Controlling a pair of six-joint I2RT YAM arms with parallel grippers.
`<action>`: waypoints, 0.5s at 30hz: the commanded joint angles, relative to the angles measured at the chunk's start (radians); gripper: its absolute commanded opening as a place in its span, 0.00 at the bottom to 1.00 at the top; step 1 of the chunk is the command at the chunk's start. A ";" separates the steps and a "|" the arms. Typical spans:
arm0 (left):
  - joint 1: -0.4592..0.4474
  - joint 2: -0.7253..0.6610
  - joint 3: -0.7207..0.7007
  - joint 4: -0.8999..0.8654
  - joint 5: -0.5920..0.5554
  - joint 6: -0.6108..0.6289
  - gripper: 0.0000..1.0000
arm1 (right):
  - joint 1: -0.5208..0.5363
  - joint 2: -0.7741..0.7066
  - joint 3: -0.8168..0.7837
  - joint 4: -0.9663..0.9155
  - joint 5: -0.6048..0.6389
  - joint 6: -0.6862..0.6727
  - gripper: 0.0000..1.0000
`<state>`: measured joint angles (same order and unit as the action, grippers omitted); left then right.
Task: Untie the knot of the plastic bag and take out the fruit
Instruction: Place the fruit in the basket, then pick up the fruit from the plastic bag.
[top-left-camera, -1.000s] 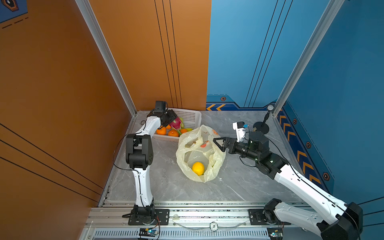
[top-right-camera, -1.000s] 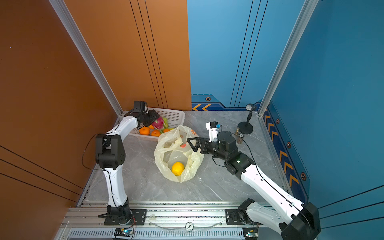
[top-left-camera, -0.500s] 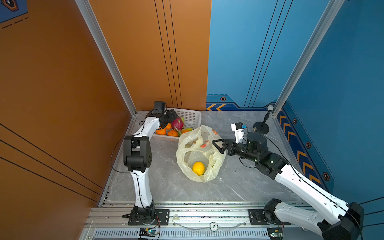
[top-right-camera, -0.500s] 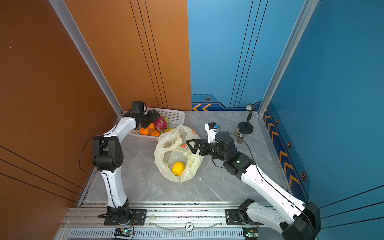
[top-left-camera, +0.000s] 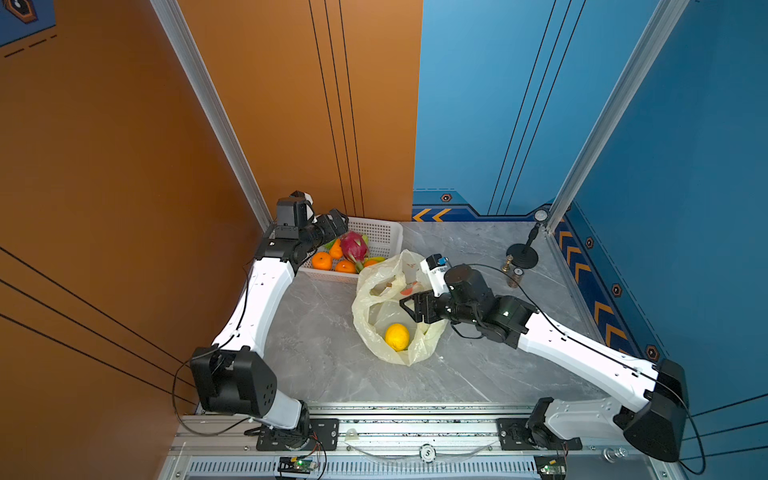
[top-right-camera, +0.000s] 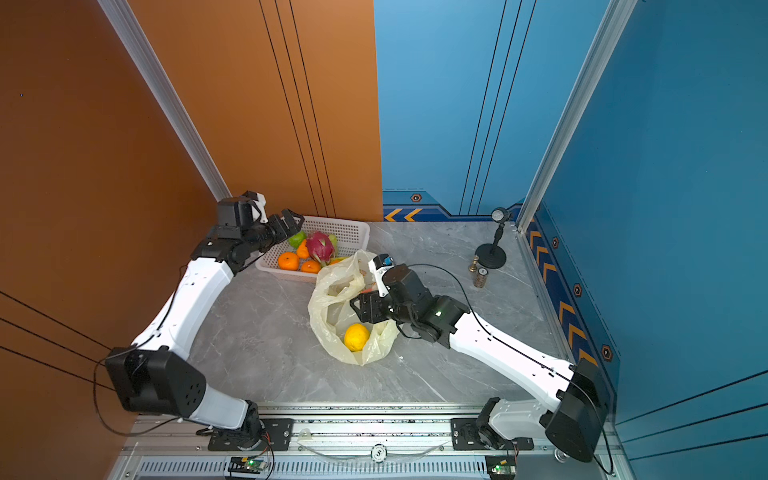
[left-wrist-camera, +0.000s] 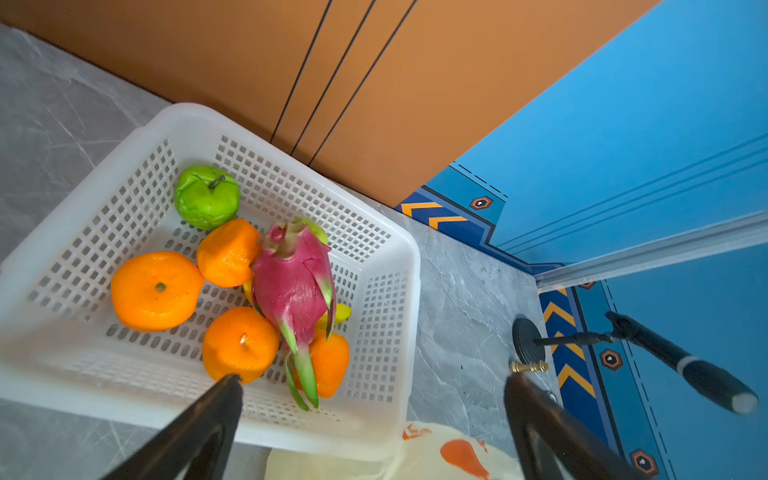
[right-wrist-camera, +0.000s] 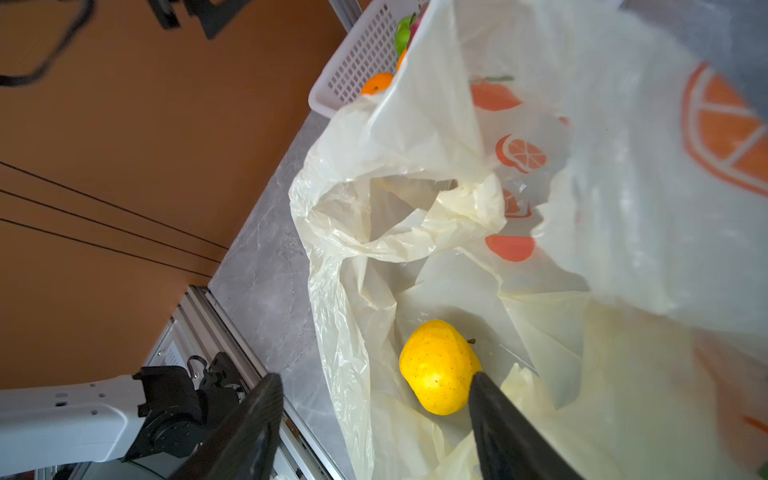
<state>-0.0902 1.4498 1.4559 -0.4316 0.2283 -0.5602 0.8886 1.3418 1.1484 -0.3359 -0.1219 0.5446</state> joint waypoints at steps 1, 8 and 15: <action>-0.036 -0.095 -0.054 -0.136 -0.003 0.109 0.98 | 0.042 0.075 0.065 -0.097 0.051 -0.061 0.69; -0.084 -0.322 -0.216 -0.211 -0.006 0.219 0.97 | 0.103 0.244 0.139 -0.168 0.103 -0.130 0.69; -0.097 -0.533 -0.403 -0.219 0.071 0.438 0.99 | 0.116 0.353 0.167 -0.216 0.219 -0.143 0.67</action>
<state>-0.1787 0.9710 1.1065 -0.6228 0.2447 -0.2653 1.0023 1.6752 1.2858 -0.4953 0.0109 0.4217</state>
